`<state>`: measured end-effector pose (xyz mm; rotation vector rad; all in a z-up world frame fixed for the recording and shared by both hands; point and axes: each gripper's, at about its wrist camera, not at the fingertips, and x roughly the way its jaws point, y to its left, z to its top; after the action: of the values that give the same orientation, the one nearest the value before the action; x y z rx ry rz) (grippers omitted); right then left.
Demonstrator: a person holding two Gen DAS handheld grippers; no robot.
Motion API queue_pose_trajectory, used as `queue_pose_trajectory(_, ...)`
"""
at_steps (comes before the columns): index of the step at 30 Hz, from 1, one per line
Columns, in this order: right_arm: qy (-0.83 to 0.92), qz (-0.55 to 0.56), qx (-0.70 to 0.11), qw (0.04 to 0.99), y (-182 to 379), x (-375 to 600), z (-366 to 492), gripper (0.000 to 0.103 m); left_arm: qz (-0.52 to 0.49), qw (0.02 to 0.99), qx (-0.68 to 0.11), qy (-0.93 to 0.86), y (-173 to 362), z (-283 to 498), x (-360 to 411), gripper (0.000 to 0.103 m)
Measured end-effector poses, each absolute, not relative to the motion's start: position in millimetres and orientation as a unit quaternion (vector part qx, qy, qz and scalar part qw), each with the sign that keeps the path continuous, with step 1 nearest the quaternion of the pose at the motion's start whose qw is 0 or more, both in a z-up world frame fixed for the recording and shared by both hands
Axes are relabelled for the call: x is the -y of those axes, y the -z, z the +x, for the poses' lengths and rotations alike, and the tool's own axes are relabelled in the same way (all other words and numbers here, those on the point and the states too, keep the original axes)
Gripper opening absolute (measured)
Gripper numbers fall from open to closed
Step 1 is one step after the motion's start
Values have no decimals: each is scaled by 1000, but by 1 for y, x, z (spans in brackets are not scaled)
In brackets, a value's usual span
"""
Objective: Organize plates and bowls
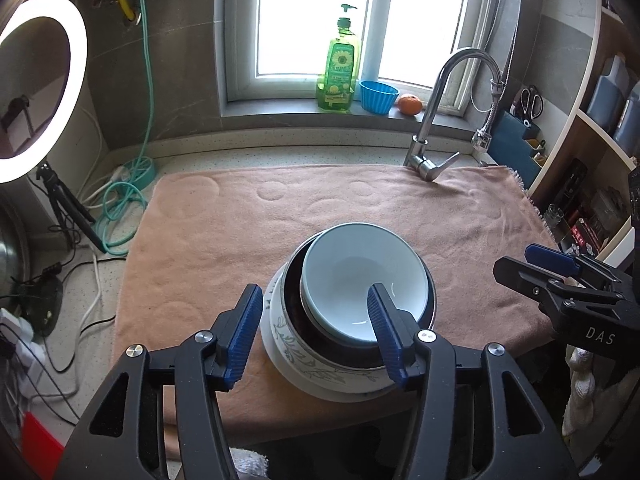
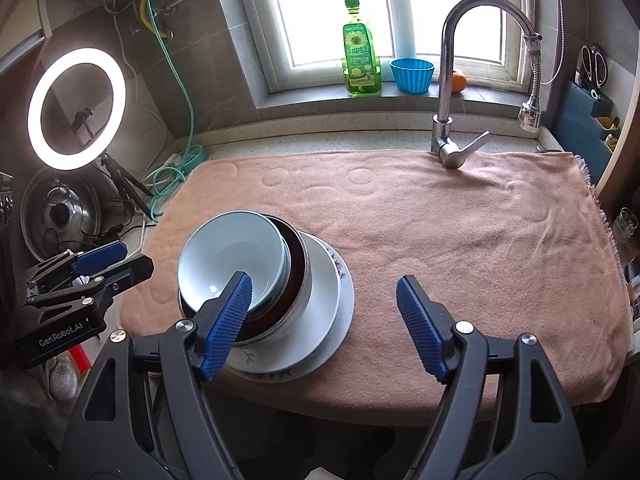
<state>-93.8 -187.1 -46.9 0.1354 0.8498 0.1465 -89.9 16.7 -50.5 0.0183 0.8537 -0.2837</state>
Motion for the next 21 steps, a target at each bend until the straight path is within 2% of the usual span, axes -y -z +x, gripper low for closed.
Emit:
queue_pose_trajectory(1,-69,68,-410,907,46,187,-93,83,9,902,-410,134,49,-90,-17,64)
queue_pose_trajectory(3,-65,69,-405,909,44,187,-94,86,7,905,-404,130,45,-90,-19,71)
queue_pose_trajectory(21,-64,62,-410,908,47,180,-90,86,11,905,-405,128,44,-87,-21,72)
